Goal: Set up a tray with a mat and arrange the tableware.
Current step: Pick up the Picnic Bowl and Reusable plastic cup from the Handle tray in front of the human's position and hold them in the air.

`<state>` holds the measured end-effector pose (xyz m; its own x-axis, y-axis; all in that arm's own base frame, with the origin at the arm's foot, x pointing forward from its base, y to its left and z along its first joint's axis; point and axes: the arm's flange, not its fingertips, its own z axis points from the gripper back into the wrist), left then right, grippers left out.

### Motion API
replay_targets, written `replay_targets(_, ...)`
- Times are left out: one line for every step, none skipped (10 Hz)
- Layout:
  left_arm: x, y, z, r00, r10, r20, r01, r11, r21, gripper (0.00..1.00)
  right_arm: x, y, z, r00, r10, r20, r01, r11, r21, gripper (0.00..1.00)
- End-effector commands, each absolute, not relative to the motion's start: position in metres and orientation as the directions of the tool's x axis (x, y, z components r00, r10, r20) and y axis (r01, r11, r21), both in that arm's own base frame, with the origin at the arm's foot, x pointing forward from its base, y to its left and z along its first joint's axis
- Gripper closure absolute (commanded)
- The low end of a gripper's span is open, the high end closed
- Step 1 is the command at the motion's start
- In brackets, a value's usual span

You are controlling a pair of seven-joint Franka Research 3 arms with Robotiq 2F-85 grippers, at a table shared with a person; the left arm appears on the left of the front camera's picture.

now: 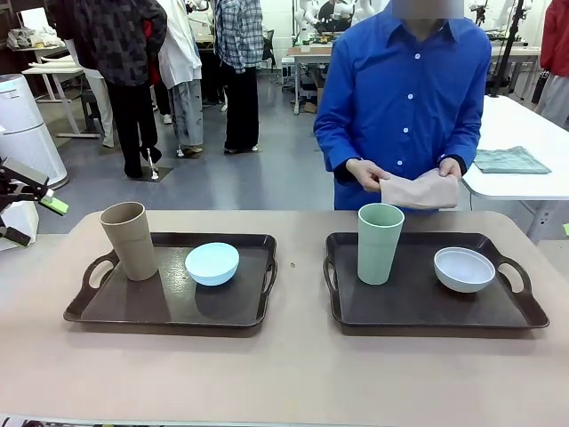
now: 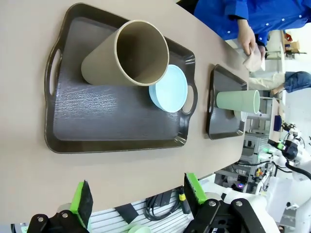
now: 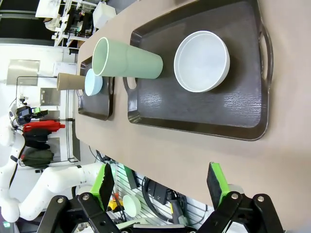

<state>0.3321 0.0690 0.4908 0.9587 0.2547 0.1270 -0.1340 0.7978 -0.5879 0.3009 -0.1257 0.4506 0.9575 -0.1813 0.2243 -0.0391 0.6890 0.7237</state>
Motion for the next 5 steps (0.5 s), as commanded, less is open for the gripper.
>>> replay_targets(0.3334,0.0671,0.4910,0.955,0.264,0.132,-0.133,0.784,-0.607,0.00,0.2997,-0.1267,0.4498,0.958,-0.184,0.221,-0.037,0.684,0.728,0.00)
replay_targets(0.3334,0.0671,0.4910,0.955,0.264,0.132,-0.133,0.784,-0.607,0.00,0.2997,-0.1267,0.4498,0.958,-0.184,0.221,-0.037,0.684,0.728,0.00)
replay_targets(0.3334,0.0671,0.4910,0.955,0.264,0.132,-0.133,0.784,-0.607,0.00,0.2997,-0.1267,0.4498,0.958,-0.184,0.221,-0.037,0.684,0.728,0.00)
replay_targets(0.3334,0.0671,0.4910,0.955,0.264,0.132,-0.133,0.784,-0.607,0.00,0.2997,-0.1267,0.4498,0.958,-0.184,0.221,-0.037,0.684,0.728,0.00)
replay_targets(0.3334,0.0671,0.4910,0.955,0.264,0.132,-0.133,0.784,-0.607,0.00,0.2997,-0.1267,0.4498,0.958,-0.184,0.221,-0.037,0.684,0.728,0.00)
